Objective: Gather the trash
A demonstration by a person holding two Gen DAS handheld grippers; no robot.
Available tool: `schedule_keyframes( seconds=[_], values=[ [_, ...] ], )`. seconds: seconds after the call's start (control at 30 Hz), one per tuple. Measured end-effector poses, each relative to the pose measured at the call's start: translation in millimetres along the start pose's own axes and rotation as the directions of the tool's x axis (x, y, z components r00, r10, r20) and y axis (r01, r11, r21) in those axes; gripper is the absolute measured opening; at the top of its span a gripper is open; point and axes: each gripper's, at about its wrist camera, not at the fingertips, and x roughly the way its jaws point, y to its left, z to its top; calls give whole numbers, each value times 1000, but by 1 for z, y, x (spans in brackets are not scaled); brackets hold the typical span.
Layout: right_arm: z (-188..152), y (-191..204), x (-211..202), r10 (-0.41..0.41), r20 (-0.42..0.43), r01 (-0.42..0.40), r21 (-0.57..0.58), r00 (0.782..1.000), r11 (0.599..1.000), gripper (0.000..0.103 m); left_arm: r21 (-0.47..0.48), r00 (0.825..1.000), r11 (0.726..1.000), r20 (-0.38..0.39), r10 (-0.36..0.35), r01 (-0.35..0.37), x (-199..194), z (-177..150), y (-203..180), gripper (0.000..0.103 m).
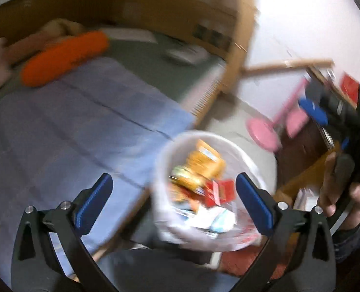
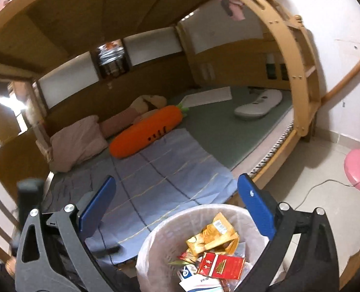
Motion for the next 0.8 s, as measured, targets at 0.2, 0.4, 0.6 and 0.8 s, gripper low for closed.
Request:
schedule_keyframes(
  seconds=[0.2,0.4,0.6,0.8],
  values=[
    [0,77,53,77,-83,-85,-93,994,992,100,-178,916,917,125,381,-357,-94,-16,111,100],
    [-29,214,127,212,-236,-263,-214,948,941,100,-380,712,694,118,693,-612,-163,-45,196,100],
    [-66,327,186,264,-319,-367,-324,910,872,100,-548,613,539,59,788,-640,-184,-84,250,100],
    [-95,371,225,269,-352,-395,-360,897,845,100,-593,609,495,9,793,-635,-192,-105,277,100]
  ],
)
